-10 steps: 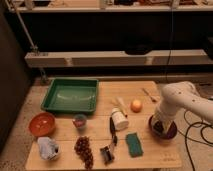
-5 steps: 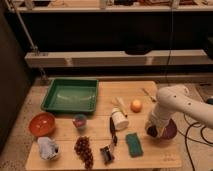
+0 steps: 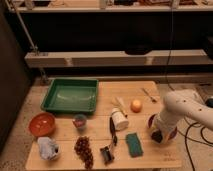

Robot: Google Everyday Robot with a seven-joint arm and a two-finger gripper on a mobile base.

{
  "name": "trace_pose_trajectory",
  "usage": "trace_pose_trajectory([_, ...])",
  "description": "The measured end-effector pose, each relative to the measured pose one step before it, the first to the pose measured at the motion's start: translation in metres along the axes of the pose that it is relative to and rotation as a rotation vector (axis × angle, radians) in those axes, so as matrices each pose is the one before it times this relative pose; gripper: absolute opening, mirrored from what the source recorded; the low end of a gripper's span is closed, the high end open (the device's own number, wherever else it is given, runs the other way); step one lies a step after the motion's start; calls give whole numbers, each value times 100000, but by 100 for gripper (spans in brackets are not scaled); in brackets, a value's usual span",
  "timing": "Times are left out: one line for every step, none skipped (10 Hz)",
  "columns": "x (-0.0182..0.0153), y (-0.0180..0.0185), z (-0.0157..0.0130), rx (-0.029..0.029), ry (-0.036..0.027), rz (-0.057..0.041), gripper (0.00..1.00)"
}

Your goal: Wipe purple bowl with eraser

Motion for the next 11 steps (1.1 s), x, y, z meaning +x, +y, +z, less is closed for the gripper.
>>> trace_pose_trajectory([225,460,-95,-157,98,1033,0])
trace_pose_trajectory([650,470,-145,-339,592,1434,0])
trace_pose_trajectory([477,428,-102,-268,453,1318,0])
trace_pose_trajectory([789,558,-219,-389,1119,2090,0])
trace_pose_trajectory([967,62,-189,-575,1080,1706,0])
trace_pose_trajectory([1124,-365,-62,-419,1310,1012,0])
trace_pose_trajectory([660,-199,153,-435,229,988,0])
trace_pose_trajectory([658,-181,334,-387,199,1137,0])
trace_pose_trajectory([349,-478,552,-465,-114,360,0])
trace_pose_trajectory([-44,-875,440,-224,-366,-790,0])
trace_pose_trajectory([-154,-905,285,153,-205,-987,0])
